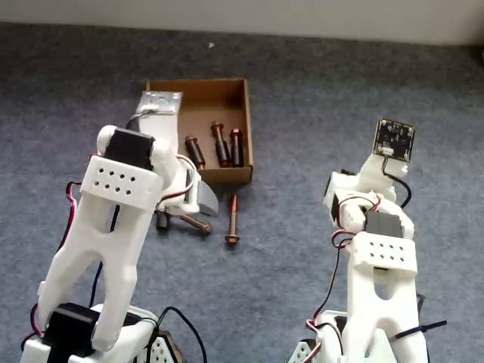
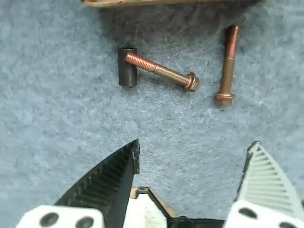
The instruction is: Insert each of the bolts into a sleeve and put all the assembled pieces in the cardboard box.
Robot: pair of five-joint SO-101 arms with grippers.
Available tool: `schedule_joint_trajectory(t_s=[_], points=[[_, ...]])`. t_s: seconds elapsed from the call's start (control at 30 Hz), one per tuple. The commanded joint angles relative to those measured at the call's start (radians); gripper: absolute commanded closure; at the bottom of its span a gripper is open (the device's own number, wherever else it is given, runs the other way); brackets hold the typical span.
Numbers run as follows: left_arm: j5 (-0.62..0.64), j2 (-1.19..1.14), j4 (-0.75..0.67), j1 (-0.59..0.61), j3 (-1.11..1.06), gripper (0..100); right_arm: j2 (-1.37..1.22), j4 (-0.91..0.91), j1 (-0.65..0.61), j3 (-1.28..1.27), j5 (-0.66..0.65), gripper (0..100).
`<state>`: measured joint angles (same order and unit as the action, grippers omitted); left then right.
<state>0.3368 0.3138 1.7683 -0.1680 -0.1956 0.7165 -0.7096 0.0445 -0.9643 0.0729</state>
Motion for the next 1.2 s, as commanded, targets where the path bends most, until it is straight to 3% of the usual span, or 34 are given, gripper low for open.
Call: schedule_joint_trajectory(t_s=[0.0, 0.23, 0.33, 0.47, 0.57, 0.8, 1.17], points=[[-0.413, 0.031, -0.064, 0.013, 0.002, 65, 0.03, 0.021, 0.012, 0.01, 0.002, 98.9], [-0.873, 0.031, -0.279, 0.024, -0.108, 65, 0.03, 0.021, 0.012, 0.01, 0.002, 98.9], [-1.002, 0.031, -0.334, 0.021, -0.151, 66, 0.03, 0.031, 0.012, 0.01, 0.002, 98.9], [-1.142, 0.025, -0.397, 0.028, -0.168, 75, 0.028, 0.047, 0.012, 0.008, 0.002, 98.9], [-1.194, -0.035, -0.405, 0.027, -0.16, 78, 0.028, 0.047, 0.01, 0.008, 0.002, 98.9], [-1.369, -0.259, -0.4, 0.021, -0.128, 75, 0.028, 0.047, 0.01, 0.008, 0.002, 98.8], [-1.378, -0.489, -0.407, -0.045, -0.012, 75, 0.028, 0.047, 0.007, 0.007, -0.035, 98.8]])
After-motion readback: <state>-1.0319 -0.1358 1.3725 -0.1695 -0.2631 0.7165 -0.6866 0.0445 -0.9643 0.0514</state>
